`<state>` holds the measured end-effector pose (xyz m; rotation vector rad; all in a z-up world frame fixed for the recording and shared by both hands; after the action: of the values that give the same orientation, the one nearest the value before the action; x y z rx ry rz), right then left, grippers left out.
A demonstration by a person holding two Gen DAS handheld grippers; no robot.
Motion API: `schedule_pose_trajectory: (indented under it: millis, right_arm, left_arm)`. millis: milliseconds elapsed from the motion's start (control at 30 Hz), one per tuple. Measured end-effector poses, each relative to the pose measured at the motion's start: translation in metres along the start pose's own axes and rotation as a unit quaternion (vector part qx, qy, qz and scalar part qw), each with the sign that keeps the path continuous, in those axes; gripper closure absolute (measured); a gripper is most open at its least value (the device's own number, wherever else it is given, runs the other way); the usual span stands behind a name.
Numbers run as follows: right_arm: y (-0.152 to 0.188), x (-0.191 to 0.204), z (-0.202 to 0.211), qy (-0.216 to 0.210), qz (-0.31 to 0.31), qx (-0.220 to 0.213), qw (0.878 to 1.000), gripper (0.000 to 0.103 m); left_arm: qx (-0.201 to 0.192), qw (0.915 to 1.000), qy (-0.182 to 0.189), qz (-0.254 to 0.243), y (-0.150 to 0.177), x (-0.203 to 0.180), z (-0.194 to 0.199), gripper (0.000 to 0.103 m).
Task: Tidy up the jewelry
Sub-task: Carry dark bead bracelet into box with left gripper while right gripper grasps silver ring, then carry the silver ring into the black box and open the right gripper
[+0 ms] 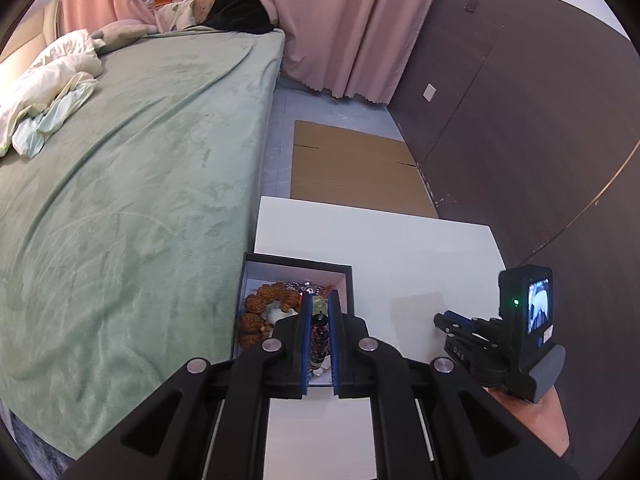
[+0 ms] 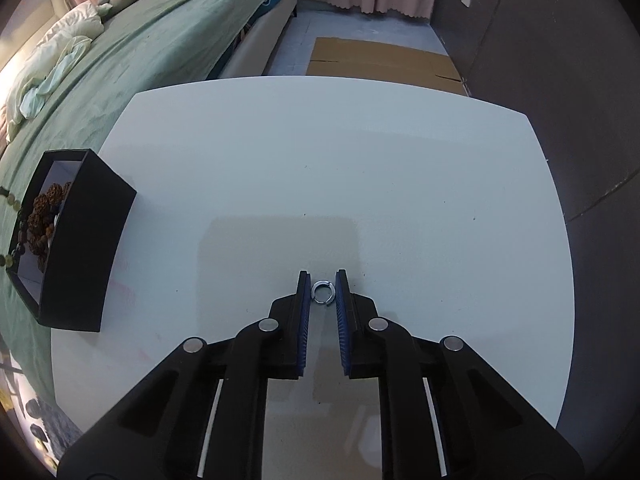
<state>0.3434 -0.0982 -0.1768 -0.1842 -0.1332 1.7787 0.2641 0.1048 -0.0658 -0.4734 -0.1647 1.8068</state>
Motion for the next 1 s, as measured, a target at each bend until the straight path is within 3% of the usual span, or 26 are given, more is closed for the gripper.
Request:
schedule_pose_trajectory:
  millis: [167, 367, 467, 533, 667, 833, 1000]
  right_arm:
    - [0.002, -0.003, 0.012, -0.039, -0.013, -0.014, 0.999, 0.09]
    - [0.004, 0.001, 0.045, -0.102, -0.006, -0.061, 0.993, 0.09]
    - [0.004, 0.009, 0.063, -0.18, 0.006, -0.077, 0.981, 0.09]
    - [0.005, 0.015, 0.071, -0.199, 0.014, -0.084, 0.976, 0.09]
    - [0.007, 0.027, 0.078, -0.203, 0.027, -0.094, 0.974, 0.09]
    - [0.006, 0.046, 0.082, -0.214, 0.048, -0.109, 0.97, 0.09]
    - [0.008, 0.064, 0.088, -0.228, 0.066, -0.126, 0.963, 0.09]
  left_arm:
    - [0.005, 0.9998, 0.014, 0.015, -0.003, 0.006, -0.004, 0.095]
    - [0.003, 0.9998, -0.006, 0.018, 0.002, 0.016, -0.007, 0.071]
    - [0.003, 0.9996, -0.019, 0.021, 0.009, 0.025, -0.008, 0.056]
    - [0.001, 0.9995, -0.024, 0.022, 0.013, 0.03, -0.009, 0.049]
    - [0.005, 0.9993, -0.03, 0.022, 0.022, 0.035, -0.011, 0.041]
    - [-0.003, 0.999, -0.043, 0.014, 0.034, 0.04, -0.007, 0.022]
    - [-0.01, 0.9984, -0.052, 0.02, 0.042, 0.049, -0.002, 0.01]
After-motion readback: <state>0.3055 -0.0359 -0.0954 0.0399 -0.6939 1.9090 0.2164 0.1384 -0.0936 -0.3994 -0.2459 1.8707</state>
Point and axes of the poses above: each gripper's, at about its wrist camera, not at the fingertips, and z roughly against the way its jaws point, x to its left, y to its underside, the point moved 3 cm from there along -z, roughly the way its jaws point, and after that the axes turned 13 degrees about x, right-handed, at the moved point
